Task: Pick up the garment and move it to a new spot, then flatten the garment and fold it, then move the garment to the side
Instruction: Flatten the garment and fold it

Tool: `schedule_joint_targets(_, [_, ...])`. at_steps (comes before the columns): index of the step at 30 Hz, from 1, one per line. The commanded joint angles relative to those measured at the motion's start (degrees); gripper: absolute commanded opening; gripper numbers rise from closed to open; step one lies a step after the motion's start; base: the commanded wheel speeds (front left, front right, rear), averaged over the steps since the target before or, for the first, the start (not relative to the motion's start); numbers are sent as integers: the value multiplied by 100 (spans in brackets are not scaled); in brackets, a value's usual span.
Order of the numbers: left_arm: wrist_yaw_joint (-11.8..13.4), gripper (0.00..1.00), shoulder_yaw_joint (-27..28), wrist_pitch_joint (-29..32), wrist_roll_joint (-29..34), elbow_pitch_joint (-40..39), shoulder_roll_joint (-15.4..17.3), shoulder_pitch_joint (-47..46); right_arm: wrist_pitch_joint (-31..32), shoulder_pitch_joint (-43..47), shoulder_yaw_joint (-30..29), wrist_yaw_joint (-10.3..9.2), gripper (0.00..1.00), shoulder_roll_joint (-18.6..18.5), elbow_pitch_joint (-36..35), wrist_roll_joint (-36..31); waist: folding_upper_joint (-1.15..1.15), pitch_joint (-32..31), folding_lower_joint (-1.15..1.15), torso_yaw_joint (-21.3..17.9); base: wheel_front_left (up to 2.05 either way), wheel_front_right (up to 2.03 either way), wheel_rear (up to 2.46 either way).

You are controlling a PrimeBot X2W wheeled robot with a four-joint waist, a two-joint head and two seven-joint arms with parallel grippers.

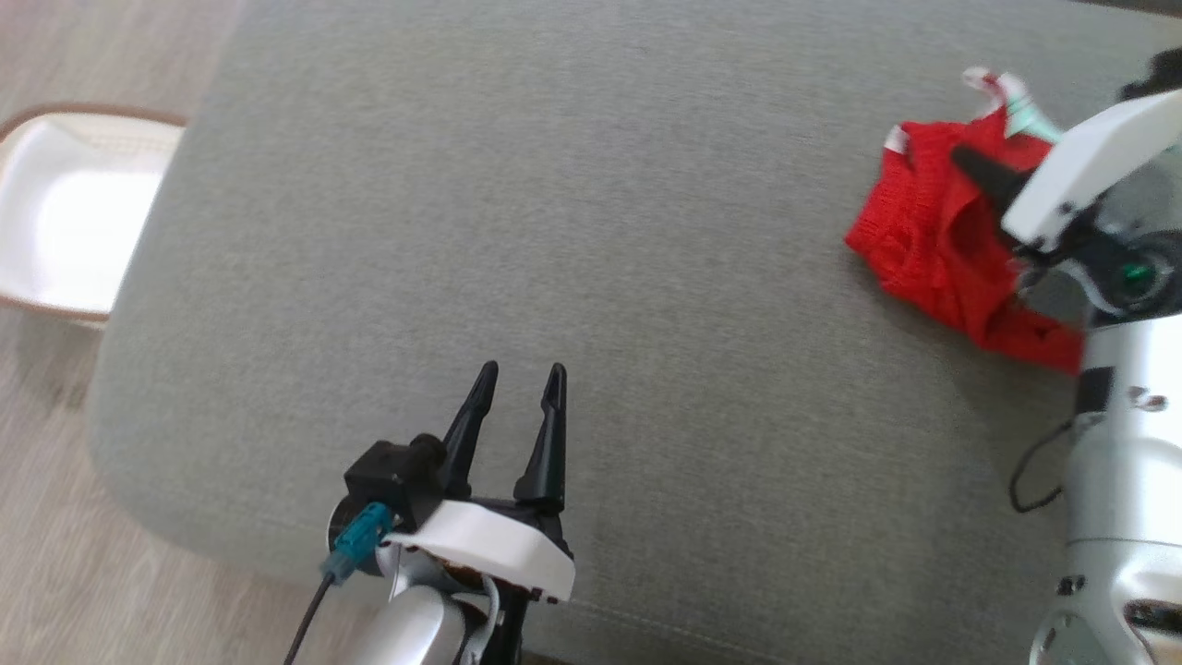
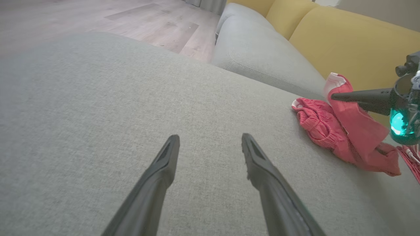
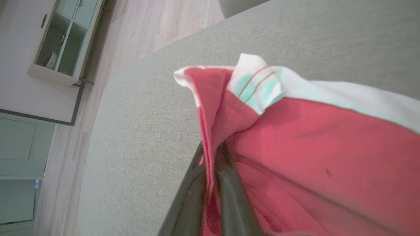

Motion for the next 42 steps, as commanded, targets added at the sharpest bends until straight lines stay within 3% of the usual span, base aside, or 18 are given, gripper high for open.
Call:
schedule_joint_targets(1, [62, 100, 134, -70, -58, -124, -13, -123, -201, -374, 224, 39, 0, 30, 32, 38, 0, 3, 0, 170, 0, 0, 0])
schedule_joint_targets(5, [101, 100, 95, -70, -95, -77, -13, -42, -655, -470, 464, 39, 0, 30, 670, 224, 0, -50, 0, 239, 0, 0, 0])
schedule_joint_targets(6, [106, 100, 92, -70, -94, -70, -13, -28, -786, -498, 550, 39, 38, 31, 763, 266, 0, -50, 0, 235, 0, 0, 0])
schedule_joint_targets(7, [112, 100, 97, -70, -95, -67, -13, -17, -924, -525, 632, 39, 83, 31, 846, 359, 0, -51, 0, 222, 0, 0, 0])
schedule_joint_targets(8, [119, 100, 107, -70, -98, -64, -13, -6, -1042, -544, 690, 39, 100, 31, 955, 468, 0, -59, 0, 200, 0, 0, 0])
schedule_joint_targets(16, [143, 100, 225, -70, -77, -17, -13, -8, -1708, -411, 1577, 39, 100, 31, 1057, 1118, 0, -177, 0, -173, 0, 0, 0])
schedule_joint_targets(21, [144, 100, 454, -70, 3, 19, -13, 111, -2072, 197, 2211, 39, 100, 31, 128, 1590, 0, -408, 0, -559, 0, 0, 0])
schedule_joint_targets(24, [135, 100, 678, -70, 100, -4, -13, 230, -2439, 714, 2345, 39, 100, -6, -736, 1006, 0, -550, 0, -811, 0, 0, 0])
schedule_joint_targets(27, [92, 100, 895, -70, 217, -47, -14, 358, -2913, 1321, 2372, 39, 100, -383, -1569, 238, 0, -696, 0, -992, 0, 0, 0])
schedule_joint_targets(31, [30, 100, 1168, -70, 364, -150, -14, 529, -3508, 2187, 2060, 39, 100, -660, -2300, -270, 0, -865, 0, -1161, 0, 0, 0])
schedule_joint_targets(36, [-7, 100, 1476, -70, 522, -250, -14, 737, -4271, 2885, 1869, 39, 100, -962, -2655, -778, 0, -1030, 0, -1318, 0, 0, 0])
schedule_joint_targets(42, [-162, 100, 1782, -70, 804, -228, -14, 1051, -5298, 3779, 1585, 39, 100, -927, -2542, -1151, 0, -1353, 0, -1363, 0, 0, 0])
